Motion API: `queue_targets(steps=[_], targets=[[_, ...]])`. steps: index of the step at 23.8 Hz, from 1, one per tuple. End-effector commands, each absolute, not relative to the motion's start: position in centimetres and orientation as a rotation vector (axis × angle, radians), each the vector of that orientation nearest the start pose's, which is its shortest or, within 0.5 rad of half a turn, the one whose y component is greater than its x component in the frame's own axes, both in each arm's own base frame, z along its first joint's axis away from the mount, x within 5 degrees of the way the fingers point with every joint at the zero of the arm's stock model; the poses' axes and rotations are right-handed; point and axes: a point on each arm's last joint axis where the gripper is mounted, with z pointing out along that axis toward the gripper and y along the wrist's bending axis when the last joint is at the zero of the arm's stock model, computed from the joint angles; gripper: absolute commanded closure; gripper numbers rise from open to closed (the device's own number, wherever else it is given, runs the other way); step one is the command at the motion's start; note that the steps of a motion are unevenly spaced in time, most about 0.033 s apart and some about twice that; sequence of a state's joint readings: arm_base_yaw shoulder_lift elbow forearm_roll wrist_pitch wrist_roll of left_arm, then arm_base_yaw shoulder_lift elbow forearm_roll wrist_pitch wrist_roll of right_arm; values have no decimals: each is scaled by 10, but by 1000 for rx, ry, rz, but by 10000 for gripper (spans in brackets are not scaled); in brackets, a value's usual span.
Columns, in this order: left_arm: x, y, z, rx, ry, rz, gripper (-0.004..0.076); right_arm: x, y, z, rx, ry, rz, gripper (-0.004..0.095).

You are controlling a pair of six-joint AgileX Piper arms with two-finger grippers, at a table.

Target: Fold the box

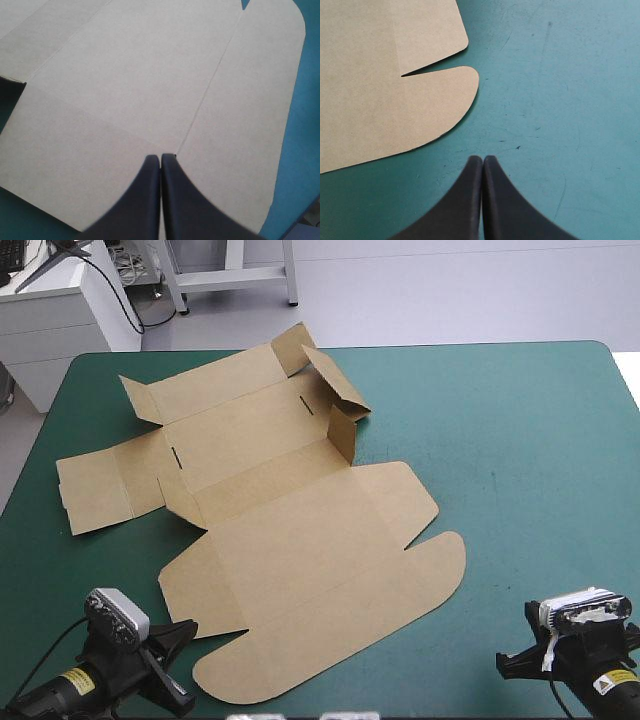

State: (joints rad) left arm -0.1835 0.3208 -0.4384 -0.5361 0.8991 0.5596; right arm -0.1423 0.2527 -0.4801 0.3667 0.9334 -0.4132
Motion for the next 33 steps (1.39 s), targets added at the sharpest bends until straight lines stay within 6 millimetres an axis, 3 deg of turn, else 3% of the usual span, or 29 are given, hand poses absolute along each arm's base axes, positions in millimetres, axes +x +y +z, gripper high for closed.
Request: queue_targets(steps=[1, 13, 19, 33], targets=[[48, -47, 287, 601, 1995, -459, 732, 47, 20, 292, -203, 2048, 114, 927], [48, -47, 287, 601, 1995, -459, 732, 54, 22, 298, -220, 2134, 174, 926], [48, -47, 287, 601, 1995, -459, 732, 73, 18, 339, -244, 2118, 142, 925], [48, -47, 286, 597, 1998, -459, 732, 158, 11, 423, -291, 2165, 210, 913]])
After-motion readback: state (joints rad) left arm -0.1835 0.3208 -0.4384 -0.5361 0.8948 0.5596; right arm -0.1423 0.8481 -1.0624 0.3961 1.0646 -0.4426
